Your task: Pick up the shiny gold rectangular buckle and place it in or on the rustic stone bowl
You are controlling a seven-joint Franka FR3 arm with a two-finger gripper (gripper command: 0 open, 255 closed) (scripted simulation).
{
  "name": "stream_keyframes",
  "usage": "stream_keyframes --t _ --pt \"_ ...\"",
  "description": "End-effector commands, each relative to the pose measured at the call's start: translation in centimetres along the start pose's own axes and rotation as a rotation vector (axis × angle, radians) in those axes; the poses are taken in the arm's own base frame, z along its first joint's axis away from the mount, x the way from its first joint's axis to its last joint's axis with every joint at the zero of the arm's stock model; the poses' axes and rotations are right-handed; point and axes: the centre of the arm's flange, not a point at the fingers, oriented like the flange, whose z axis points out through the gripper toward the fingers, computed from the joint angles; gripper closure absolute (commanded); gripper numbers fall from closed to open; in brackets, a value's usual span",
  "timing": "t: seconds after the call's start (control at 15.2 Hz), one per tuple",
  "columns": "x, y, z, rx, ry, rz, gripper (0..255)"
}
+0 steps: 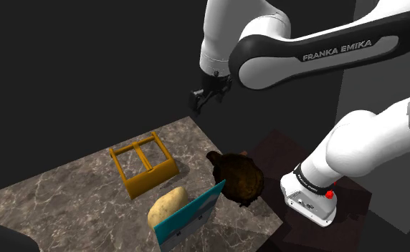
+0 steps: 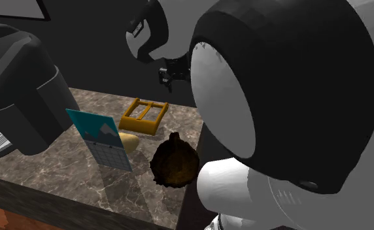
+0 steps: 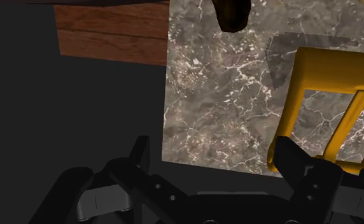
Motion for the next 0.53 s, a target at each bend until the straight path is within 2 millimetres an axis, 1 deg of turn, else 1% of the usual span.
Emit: stream_keyframes --t 0.0,0.46 --pt "0.4 -1.8 1.7 0.002 0.002 0.007 0" --pt "2.2 -9.2 6.9 0.003 0.009 0.026 0"
